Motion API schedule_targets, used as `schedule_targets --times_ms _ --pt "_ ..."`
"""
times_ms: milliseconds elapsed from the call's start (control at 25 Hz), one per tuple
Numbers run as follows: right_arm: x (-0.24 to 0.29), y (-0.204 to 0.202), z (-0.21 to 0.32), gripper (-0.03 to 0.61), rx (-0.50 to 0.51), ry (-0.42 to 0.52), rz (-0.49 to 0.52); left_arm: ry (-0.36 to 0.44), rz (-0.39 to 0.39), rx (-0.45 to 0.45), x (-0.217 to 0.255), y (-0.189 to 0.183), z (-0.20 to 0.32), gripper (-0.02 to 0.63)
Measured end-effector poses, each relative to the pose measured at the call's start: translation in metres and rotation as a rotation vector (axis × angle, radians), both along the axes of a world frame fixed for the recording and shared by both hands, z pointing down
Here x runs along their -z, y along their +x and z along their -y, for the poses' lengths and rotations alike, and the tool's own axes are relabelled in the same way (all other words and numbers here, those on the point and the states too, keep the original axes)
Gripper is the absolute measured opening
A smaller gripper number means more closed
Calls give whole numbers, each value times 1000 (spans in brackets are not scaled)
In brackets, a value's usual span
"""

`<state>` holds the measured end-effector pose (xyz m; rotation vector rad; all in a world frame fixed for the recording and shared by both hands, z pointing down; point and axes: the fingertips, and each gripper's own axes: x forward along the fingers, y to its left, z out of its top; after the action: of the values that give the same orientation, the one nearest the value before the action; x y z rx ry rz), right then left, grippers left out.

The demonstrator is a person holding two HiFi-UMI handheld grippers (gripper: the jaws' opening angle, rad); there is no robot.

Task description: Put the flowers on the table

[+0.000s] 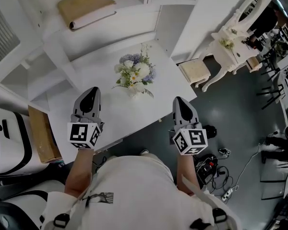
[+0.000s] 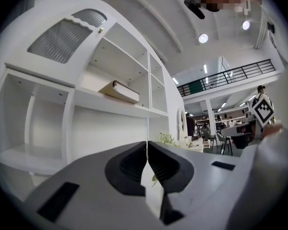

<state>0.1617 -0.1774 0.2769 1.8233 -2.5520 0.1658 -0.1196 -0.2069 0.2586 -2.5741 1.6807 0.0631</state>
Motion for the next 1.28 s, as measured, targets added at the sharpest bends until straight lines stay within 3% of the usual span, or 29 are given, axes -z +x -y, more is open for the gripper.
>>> schedule_targets --times_ms 320,1280 --pt "13 19 8 9 -2 28 -18 77 -46 41 31 -10 -11 20" --pt "11 -11 -4 9 62 13 -25 70 -56 45 34 -21 -38 20"
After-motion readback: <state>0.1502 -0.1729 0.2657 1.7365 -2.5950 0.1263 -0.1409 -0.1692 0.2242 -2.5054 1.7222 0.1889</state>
